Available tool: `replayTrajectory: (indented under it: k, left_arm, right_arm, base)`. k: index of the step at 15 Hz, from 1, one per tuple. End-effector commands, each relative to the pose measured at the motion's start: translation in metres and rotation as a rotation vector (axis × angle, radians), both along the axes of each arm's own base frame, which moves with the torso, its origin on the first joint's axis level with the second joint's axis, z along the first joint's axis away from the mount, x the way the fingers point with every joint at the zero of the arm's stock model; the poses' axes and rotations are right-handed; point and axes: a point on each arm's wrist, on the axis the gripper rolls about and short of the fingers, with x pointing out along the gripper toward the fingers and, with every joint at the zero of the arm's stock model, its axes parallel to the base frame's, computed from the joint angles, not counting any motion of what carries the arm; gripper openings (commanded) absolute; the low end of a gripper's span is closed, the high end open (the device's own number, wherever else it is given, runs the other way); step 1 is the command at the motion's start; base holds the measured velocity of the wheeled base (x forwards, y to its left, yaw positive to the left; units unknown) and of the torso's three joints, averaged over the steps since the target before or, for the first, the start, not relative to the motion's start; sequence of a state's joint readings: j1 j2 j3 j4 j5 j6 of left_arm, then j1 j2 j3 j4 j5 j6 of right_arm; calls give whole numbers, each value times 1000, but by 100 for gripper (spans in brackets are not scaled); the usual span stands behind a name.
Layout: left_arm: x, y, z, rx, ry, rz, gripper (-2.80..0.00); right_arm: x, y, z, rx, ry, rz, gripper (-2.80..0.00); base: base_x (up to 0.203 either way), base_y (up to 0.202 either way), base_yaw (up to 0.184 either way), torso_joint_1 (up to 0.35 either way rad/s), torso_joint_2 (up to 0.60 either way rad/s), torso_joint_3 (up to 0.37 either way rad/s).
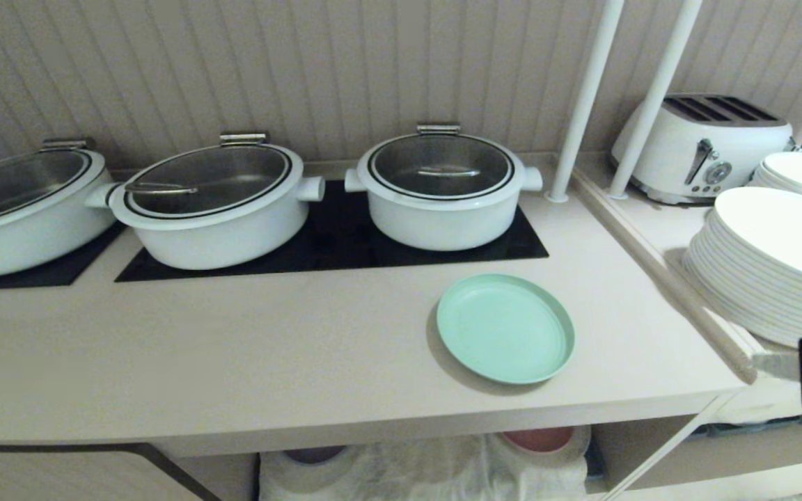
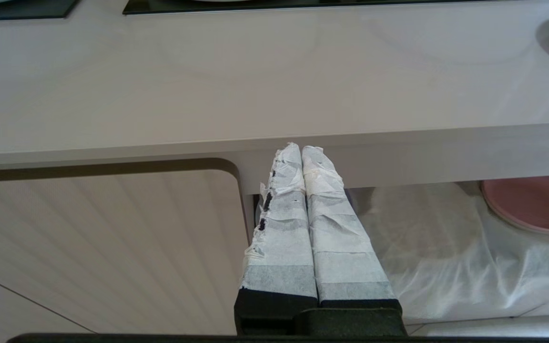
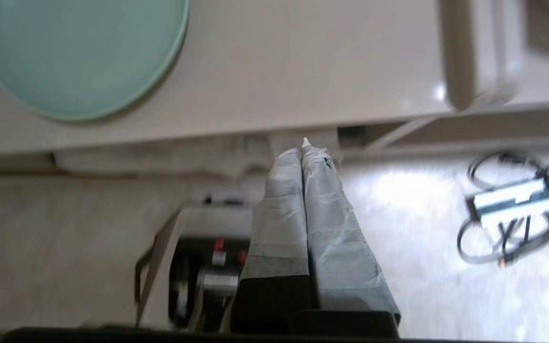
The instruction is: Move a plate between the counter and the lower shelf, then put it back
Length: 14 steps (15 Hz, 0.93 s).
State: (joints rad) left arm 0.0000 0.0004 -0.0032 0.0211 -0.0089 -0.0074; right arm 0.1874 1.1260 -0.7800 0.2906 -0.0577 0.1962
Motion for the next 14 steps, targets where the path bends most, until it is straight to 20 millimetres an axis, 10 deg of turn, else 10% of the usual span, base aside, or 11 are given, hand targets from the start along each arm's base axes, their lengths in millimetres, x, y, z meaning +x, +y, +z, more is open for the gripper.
replayTrajectory:
  k: [1, 14]
  left_arm:
    - [0, 0, 0, -1, 0, 0, -280]
    - [0, 0, 0, 0, 0, 0, -280]
  right_arm:
    - [-26, -5, 3, 16, -120, -10, -280]
    - [-103, -29, -102, -118, -496, -178, -280]
  base:
    - [0, 0, 0, 0, 0, 0]
    - [0, 0, 0, 0, 0, 0]
